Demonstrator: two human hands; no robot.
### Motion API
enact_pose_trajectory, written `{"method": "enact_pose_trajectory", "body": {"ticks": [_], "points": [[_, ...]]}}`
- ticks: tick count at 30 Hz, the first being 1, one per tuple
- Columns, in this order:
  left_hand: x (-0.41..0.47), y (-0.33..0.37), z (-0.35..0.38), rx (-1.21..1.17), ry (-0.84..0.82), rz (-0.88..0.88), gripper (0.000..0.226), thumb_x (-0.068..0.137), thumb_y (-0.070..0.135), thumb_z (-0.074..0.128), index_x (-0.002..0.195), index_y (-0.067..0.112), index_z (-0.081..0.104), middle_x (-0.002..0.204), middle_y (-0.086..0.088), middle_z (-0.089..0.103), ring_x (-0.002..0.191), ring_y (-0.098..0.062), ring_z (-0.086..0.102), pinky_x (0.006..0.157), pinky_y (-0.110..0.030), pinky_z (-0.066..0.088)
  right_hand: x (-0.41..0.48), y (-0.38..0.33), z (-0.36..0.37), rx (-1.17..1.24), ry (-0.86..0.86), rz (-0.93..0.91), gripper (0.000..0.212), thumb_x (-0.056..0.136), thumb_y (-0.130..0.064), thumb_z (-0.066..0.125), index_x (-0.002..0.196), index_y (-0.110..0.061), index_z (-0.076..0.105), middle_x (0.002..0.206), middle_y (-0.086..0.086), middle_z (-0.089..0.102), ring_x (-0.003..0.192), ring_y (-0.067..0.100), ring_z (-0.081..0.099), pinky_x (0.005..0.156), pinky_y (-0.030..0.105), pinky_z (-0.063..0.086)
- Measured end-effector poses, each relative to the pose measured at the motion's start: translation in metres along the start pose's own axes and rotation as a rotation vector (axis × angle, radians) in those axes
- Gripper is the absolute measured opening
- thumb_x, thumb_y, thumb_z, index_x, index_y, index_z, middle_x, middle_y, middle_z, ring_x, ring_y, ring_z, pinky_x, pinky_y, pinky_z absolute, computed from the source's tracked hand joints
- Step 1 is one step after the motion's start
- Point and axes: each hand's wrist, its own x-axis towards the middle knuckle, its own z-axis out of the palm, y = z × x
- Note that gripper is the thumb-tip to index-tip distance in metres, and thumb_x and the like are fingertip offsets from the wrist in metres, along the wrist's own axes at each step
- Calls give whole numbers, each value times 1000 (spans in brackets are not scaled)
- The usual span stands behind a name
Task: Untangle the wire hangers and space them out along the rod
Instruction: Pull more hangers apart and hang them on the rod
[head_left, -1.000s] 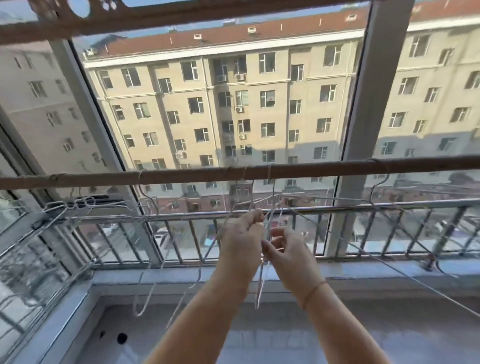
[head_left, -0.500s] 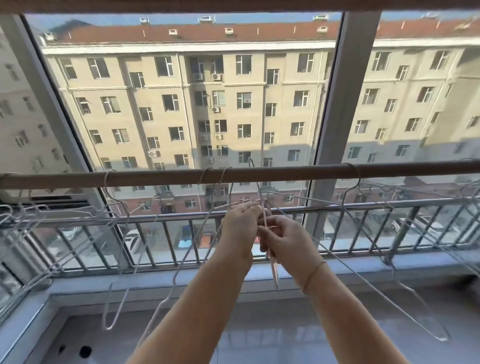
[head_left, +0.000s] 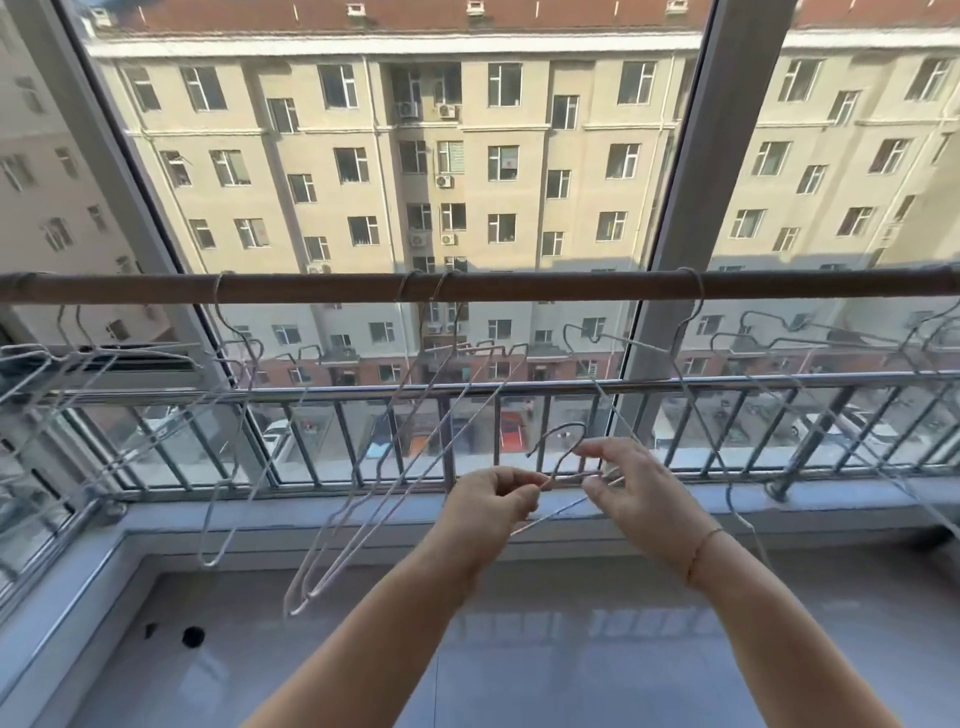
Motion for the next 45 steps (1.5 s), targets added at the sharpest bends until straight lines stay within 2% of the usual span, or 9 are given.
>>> {"method": "enact_pose_trajectory", "body": {"ticks": [7,11,17,25,30,34,37,41,45], "points": [[-7,0,0,192,130,165,23,89,14,57,77,32,64,93,-9,71,80,-12,56,77,-25,43,-18,-6,-8,8,-187,47,17,88,-17,51,76,-26,60,65,-4,69,60,2,58,65,26,49],[-10,-2,9,236,402,320,11,83,20,65,79,29,62,81,5,55,74,-10,52,72,-25,46,-35,-14,-11,218,-150,137,18,90,-10,48,78,-14,61,57,2,66,59,16,60,69,41,54],[-17,23,40,-16,136,344,12,86,23,64,82,15,71,72,4,71,70,-1,64,73,-18,51,-51,-33,-25,549,-8,207,21,93,0,41,87,-5,61,56,5,63,63,22,59,68,36,55],[6,87,67,-150,55,312,18,88,15,60,78,5,71,62,2,66,56,-2,61,69,-19,52,-28,-51,-68,736,138,192,21,96,-5,37,89,-6,57,57,10,63,53,18,60,56,28,53],[27,99,80,-153,105,230,22,88,15,60,68,17,67,56,5,63,53,-6,58,65,-25,50,-6,-46,-73,739,157,264,22,97,-8,36,89,-5,57,53,8,63,49,18,60,52,29,50],[32,90,82,-68,94,209,27,85,17,63,58,21,67,58,4,65,61,-15,59,85,-44,55,1,-38,-65,758,156,332,21,97,-8,35,86,-6,53,53,8,60,44,14,60,46,25,49],[20,83,74,44,141,286,14,86,19,62,75,21,71,76,1,69,75,-16,63,88,-40,53,-1,-31,-59,751,169,352,20,97,-4,34,89,-7,53,52,7,61,46,15,61,50,28,50],[-12,81,40,256,335,543,23,89,27,58,109,19,65,94,7,68,84,-2,62,75,-12,49,-11,-27,-56,584,219,325,18,96,-6,37,106,-5,52,75,14,67,74,26,66,71,40,56],[-37,77,-13,312,564,639,26,91,21,55,117,20,61,99,8,64,90,-3,61,82,-18,51,-24,-30,-52,231,284,281,33,93,-17,45,125,-10,47,108,7,63,99,22,60,93,43,49]]}}
